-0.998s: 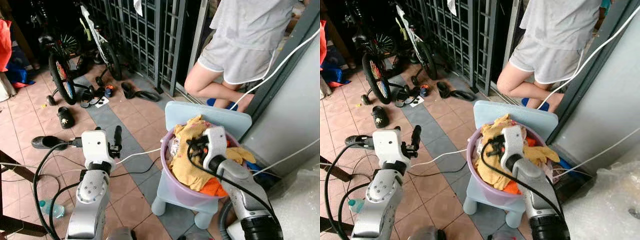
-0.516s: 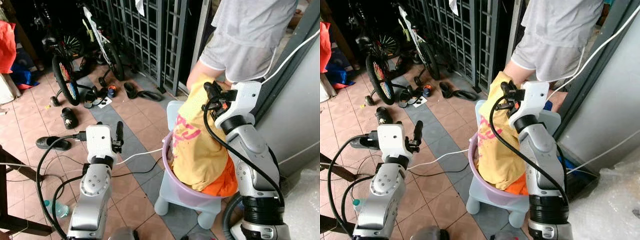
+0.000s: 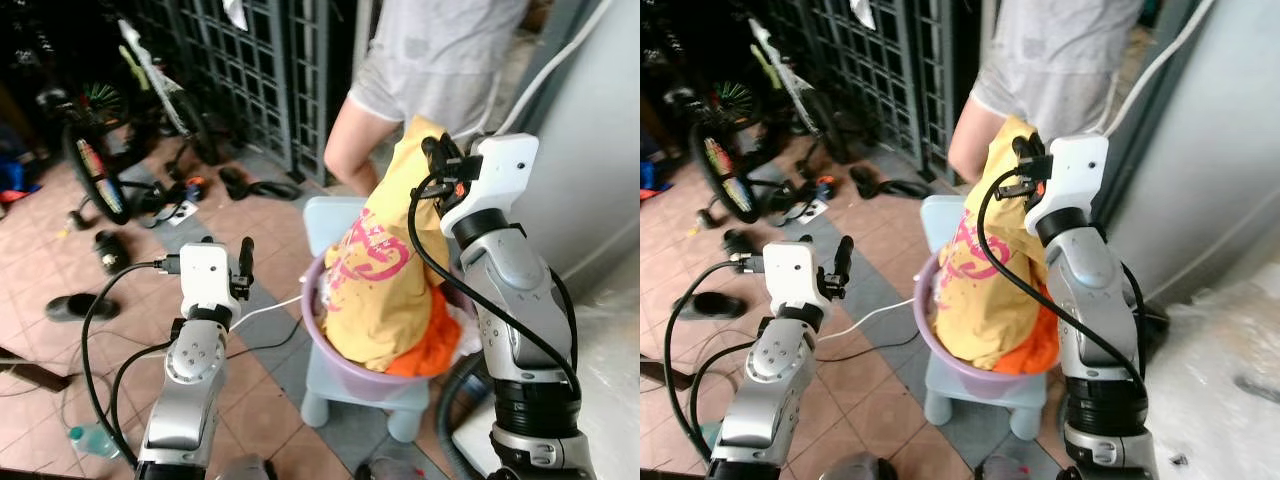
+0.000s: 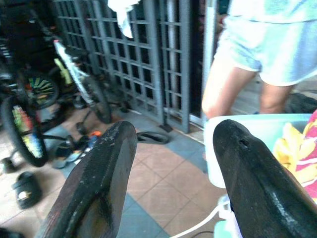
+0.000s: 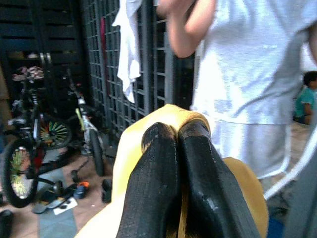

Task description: Clothes washing

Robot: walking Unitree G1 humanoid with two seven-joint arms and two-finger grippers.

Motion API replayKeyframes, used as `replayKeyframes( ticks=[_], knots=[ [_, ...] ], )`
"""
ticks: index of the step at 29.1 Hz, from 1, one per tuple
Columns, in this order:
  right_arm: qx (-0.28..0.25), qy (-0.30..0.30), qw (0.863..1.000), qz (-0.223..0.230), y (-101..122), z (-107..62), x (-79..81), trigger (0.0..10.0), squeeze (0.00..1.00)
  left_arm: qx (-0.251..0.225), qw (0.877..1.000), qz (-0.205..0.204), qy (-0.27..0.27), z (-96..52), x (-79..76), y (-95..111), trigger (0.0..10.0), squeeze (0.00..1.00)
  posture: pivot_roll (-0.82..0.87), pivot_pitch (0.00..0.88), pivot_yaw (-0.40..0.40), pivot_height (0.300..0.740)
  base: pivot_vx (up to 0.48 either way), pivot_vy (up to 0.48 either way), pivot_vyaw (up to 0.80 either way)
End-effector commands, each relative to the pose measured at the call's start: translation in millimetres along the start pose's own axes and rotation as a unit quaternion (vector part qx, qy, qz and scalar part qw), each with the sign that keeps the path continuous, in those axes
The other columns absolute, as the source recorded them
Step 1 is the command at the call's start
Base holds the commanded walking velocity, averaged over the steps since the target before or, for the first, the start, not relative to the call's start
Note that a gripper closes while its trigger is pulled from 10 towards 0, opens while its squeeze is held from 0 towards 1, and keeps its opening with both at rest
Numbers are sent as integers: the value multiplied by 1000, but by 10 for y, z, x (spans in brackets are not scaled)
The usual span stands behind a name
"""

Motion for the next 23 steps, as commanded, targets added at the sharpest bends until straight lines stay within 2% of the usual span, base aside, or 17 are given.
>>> replayKeyframes(
  ticks=[1,4,7,11,16,23],
  knots=[
    [-24,2,1000,-14,123,7,0,10000,0,-4,1000,-1,-4,11,-10,12,10000,0,-50,0,64,740,0,-405,-750],
    [-25,6,999,-25,122,5,22,10000,0,-4,1000,-2,-3,11,-9,1,10000,0,-52,0,62,740,0,-402,-754],
    [-41,15,998,-55,191,35,61,10000,0,-5,1000,-4,-4,27,-20,4,10000,0,-57,0,64,740,0,-405,-756],
    [-65,-2,994,-82,309,67,26,10000,0,-10,1000,-7,-5,41,-32,30,10000,0,-59,0,65,740,0,-377,-756],
    [-85,-27,988,-129,393,112,-39,10000,0,-8,1000,-18,-13,34,-73,5,10000,0,-64,0,64,740,0,0,-761],
    [-91,-55,982,-155,447,166,-144,10000,0,-11,1000,-27,-9,79,-84,14,10000,0,-76,0,59,740,0,0,-763]
  ],
)
Point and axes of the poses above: a point about 5 cm out from each wrist's last joint towards the gripper, its own z axis pointing out of the wrist towards the gripper, its own y axis along the axis of the wrist's last joint, x = y × z, the point moved 2 cm from there along z, pointing out of the wrist towards the gripper, and after that the axes turned 3 degrees about z, right-handed, at the moved point
